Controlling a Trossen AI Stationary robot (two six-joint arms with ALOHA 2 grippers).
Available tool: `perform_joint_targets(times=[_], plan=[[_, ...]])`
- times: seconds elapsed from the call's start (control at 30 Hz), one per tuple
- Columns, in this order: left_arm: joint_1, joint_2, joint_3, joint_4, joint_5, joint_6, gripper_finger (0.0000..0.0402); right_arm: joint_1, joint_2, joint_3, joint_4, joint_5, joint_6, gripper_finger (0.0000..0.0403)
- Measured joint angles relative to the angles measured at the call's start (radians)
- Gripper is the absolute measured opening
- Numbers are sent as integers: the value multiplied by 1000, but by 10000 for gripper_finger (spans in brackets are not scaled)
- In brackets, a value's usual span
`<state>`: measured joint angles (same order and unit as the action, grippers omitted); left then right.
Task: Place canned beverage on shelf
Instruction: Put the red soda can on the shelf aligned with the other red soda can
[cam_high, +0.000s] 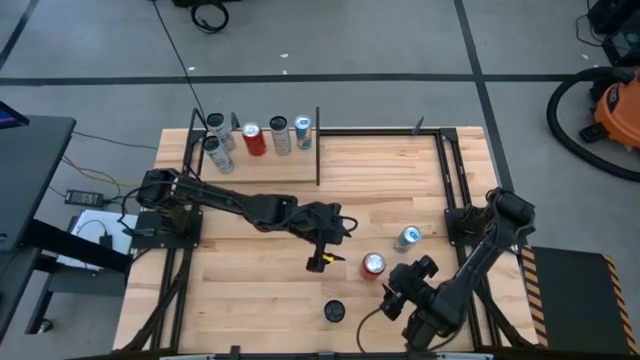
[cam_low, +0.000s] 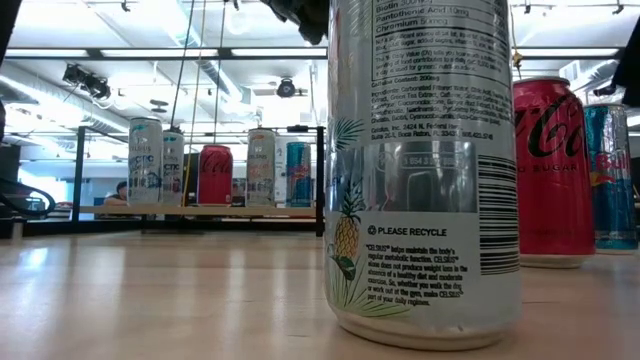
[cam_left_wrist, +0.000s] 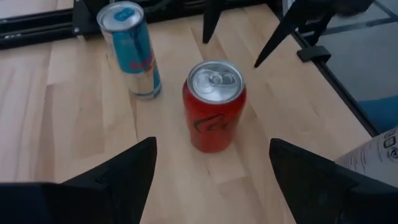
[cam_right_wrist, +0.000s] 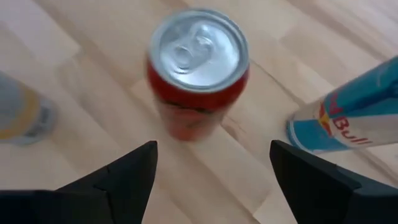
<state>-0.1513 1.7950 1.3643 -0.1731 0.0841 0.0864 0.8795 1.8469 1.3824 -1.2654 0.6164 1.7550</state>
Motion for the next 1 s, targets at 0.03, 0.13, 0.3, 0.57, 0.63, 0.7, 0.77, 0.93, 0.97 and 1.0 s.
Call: perform_joint_targets(times=[0.03, 0.13, 0.3, 0.57, 0.63, 0.7, 0.77, 0.93, 0.97, 1.0], plan=[[0, 0, 0, 3, 0, 0, 314, -10, 0, -13, 11, -13, 0, 317], [0, 0, 0, -3, 0, 0, 314, -40, 0, -41, 27, -25, 0, 315], [-1, 0, 0, -20, 1, 5, 314, -87, 0, -52, 36, -28, -32, 314], [0, 0, 0, -29, 0, 5, 314, -179, 0, -52, 132, -18, -205, 313], [0, 0, 0, -29, 1, 5, 314, -201, 0, -52, 135, -17, -240, 313], [0, 0, 0, -36, 1, 8, 314, -218, 0, -51, 138, -14, -272, 313], [1, 0, 0, -42, 1, 20, 314, -234, 0, -52, 144, -7, -304, 313], [3, 0, 0, -53, 1, 31, 314, -273, 0, -51, 189, -8, -392, 313], [3, 0, 0, -55, 1, 31, 314, -280, 0, -52, 211, -9, -418, 313], [3, 0, 0, -59, 0, 31, 314, -288, 0, -52, 234, -11, -445, 313]])
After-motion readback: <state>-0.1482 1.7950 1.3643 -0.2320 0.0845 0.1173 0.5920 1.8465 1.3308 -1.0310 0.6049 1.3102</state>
